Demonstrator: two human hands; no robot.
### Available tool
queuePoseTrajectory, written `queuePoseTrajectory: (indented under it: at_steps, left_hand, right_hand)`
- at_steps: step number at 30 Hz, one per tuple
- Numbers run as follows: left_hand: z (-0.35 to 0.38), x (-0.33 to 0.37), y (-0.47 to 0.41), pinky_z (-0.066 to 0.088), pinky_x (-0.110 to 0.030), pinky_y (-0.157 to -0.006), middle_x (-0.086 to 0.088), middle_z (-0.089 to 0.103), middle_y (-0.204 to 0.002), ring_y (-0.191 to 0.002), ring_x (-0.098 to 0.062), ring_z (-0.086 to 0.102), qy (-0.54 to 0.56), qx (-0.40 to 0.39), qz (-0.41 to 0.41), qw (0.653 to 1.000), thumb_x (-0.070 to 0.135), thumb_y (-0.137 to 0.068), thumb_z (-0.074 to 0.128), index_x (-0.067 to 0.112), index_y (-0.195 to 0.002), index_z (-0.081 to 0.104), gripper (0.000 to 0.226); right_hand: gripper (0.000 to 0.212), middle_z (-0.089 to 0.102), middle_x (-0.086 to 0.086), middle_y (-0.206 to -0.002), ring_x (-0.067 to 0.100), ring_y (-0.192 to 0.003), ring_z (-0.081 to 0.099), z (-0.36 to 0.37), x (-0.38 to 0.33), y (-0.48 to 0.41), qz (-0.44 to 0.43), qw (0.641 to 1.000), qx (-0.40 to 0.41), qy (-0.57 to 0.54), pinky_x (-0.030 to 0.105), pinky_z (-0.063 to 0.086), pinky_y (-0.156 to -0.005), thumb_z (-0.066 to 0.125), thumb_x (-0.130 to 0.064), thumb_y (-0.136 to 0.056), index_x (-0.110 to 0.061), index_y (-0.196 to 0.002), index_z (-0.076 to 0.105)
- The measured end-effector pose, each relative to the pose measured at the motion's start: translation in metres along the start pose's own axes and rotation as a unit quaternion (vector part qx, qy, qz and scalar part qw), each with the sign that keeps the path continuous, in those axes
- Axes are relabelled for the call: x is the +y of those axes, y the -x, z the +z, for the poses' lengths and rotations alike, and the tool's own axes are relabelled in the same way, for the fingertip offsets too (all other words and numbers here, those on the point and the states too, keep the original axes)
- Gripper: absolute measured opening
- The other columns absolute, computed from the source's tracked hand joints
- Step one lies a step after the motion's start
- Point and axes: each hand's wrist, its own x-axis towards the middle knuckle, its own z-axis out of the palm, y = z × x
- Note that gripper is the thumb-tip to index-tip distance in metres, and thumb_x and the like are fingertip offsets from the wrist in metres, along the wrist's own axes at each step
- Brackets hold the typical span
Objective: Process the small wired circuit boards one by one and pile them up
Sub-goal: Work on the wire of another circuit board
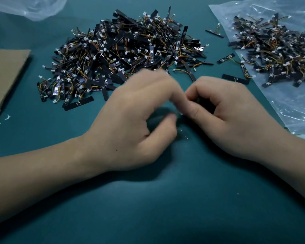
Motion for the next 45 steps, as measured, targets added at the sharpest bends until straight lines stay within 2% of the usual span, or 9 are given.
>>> queuePoseTrajectory:
  at_steps: [3,9,14,17,21,32,37,40,45]
  left_hand:
    - [-0.005,-0.008,0.01,0.047,-0.038,-0.094,0.008,0.064,-0.11,-0.102,-0.016,0.059,-0.021,0.073,-0.012,0.997,0.025,-0.093,0.06,0.015,-0.119,0.064,0.028]
    - [0.002,-0.01,0.004,0.039,-0.02,-0.059,0.019,0.056,-0.065,-0.062,-0.007,0.056,0.0,0.059,-0.048,0.997,0.038,-0.098,0.059,0.026,-0.083,0.064,0.02]
    - [0.001,-0.008,0.003,0.042,-0.019,-0.06,0.012,0.061,-0.071,-0.067,-0.015,0.058,0.035,0.073,-0.069,0.994,0.032,-0.098,0.058,0.024,-0.09,0.063,0.013]
    - [0.0,-0.007,0.005,0.046,-0.03,-0.065,0.014,0.064,-0.079,-0.068,-0.017,0.061,0.054,0.062,-0.055,0.995,0.032,-0.099,0.058,0.022,-0.098,0.066,0.013]
    - [0.0,-0.008,0.006,0.044,-0.036,-0.07,0.013,0.06,-0.075,-0.07,-0.011,0.057,0.005,0.062,0.001,0.998,0.026,-0.1,0.06,0.017,-0.089,0.07,0.017]
    - [-0.001,-0.007,0.01,0.04,-0.041,-0.075,0.014,0.057,-0.07,-0.068,-0.002,0.047,-0.015,0.065,0.034,0.997,0.023,-0.095,0.061,0.019,-0.08,0.066,0.016]
    - [-0.002,-0.006,0.01,0.043,-0.033,-0.068,0.008,0.058,-0.065,-0.062,-0.011,0.053,0.016,0.096,0.026,0.995,0.019,-0.097,0.061,0.014,-0.079,0.067,0.019]
    - [-0.003,-0.007,0.009,0.043,-0.03,-0.062,0.001,0.06,-0.066,-0.062,-0.016,0.055,0.05,0.103,0.01,0.993,0.019,-0.099,0.058,0.01,-0.081,0.067,0.022]
    - [-0.003,-0.007,0.01,0.045,-0.031,-0.064,-0.006,0.064,-0.071,-0.067,-0.019,0.058,0.095,0.096,-0.019,0.991,0.014,-0.1,0.058,0.005,-0.083,0.066,0.021]
  right_hand:
    - [0.009,0.063,-0.014,-0.077,0.01,-0.075,0.06,-0.001,-0.001,0.001,-0.003,0.999,0.023,-0.038,0.037,0.049,-0.071,0.056,-0.037,-0.099,-0.032,-0.092,0.06]
    - [0.007,0.06,-0.018,-0.075,0.005,-0.071,0.058,0.0,-0.001,0.003,-0.04,0.997,0.033,-0.052,0.014,0.04,-0.065,0.059,-0.03,-0.101,-0.025,-0.099,0.064]
    - [0.007,0.062,-0.021,-0.08,0.0,-0.073,0.057,-0.001,0.003,0.001,-0.031,0.993,0.05,-0.103,0.009,0.039,-0.068,0.062,-0.024,-0.101,-0.03,-0.097,0.063]
    - [0.011,0.063,-0.023,-0.083,0.005,-0.071,0.059,-0.002,0.003,0.002,-0.044,0.987,0.054,-0.143,0.014,0.042,-0.066,0.064,-0.024,-0.1,-0.035,-0.101,0.062]
    - [0.017,0.066,-0.008,-0.088,0.026,-0.071,0.061,-0.002,0.004,0.006,-0.046,0.981,0.03,-0.188,0.044,0.05,-0.065,0.067,-0.032,-0.095,-0.035,-0.11,0.06]
    - [0.037,0.065,-0.005,-0.082,0.018,-0.059,0.057,-0.001,0.0,0.008,-0.044,0.985,-0.02,-0.163,0.025,0.049,-0.061,0.078,-0.02,-0.086,-0.028,-0.115,0.058]
    - [0.022,0.068,-0.005,-0.078,0.013,-0.06,0.057,-0.002,-0.001,0.005,-0.02,0.985,-0.016,-0.173,0.019,0.046,-0.06,0.083,-0.032,-0.084,-0.028,-0.097,0.065]
    - [0.018,0.069,-0.004,-0.078,0.013,-0.064,0.06,-0.004,-0.004,0.006,-0.025,0.986,-0.008,-0.163,0.022,0.047,-0.06,0.069,-0.044,-0.093,-0.026,-0.094,0.067]
    - [0.024,0.068,-0.009,-0.072,0.016,-0.061,0.062,-0.005,-0.007,0.006,-0.017,0.983,0.004,-0.182,0.02,0.046,-0.057,0.053,-0.035,-0.101,-0.023,-0.086,0.066]
